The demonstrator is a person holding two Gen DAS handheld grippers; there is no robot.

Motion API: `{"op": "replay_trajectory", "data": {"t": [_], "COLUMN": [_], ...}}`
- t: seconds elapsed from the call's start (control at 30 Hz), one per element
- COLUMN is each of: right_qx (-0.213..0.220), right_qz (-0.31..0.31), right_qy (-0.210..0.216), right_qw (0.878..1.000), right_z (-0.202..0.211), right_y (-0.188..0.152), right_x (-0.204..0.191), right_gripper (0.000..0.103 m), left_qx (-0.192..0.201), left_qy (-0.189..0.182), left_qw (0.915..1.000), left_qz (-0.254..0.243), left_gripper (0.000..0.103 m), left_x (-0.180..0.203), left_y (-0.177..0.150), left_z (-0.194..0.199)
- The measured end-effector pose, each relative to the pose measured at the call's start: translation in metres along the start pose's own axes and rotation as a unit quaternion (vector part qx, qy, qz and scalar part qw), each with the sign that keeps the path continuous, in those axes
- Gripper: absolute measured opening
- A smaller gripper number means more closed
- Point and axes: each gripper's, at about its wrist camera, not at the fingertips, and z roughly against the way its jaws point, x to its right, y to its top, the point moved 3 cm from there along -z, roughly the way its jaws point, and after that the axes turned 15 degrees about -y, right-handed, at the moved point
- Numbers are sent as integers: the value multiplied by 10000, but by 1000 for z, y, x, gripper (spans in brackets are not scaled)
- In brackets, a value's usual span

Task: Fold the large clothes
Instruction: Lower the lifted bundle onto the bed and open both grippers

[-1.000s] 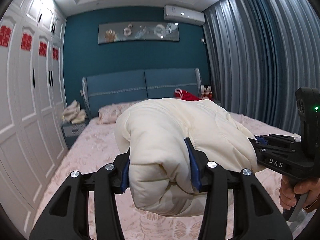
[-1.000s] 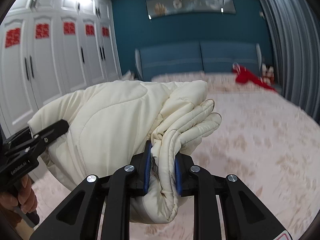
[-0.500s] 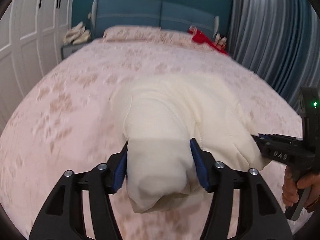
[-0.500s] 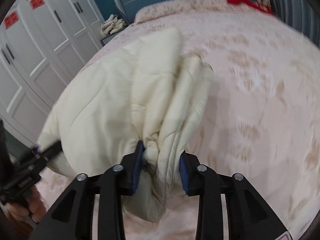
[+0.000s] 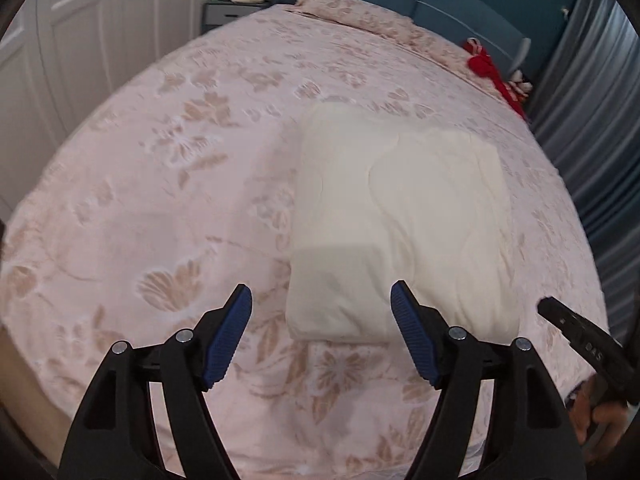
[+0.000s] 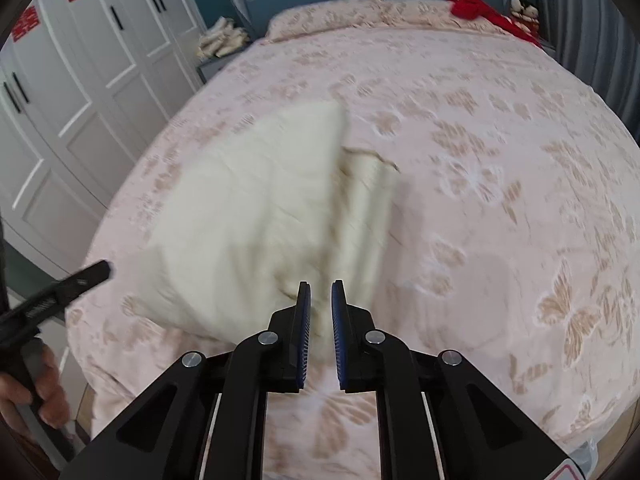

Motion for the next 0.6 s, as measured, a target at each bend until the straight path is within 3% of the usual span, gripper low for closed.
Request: {"op": "replay_trajectory", "data": {"t": [0.23,0.6], "right_qx": [130,-431], "right_qz": [373,280], "right_qy": [-99,-415], "right_qw": [9992,9978], "right_z": [-1,-59], "right_y": [20,14], "right_x": [-39,-43], "right_gripper": [10,9], "left_qx": [-69,-402], "left_qy": [424,732], "left_qw": [9984,9960], "left_qz": [-364,-325], "left_gripper": [70,70], "left_x": [40,41], "left_y": [18,18], "left_z": [-10,-47]}}
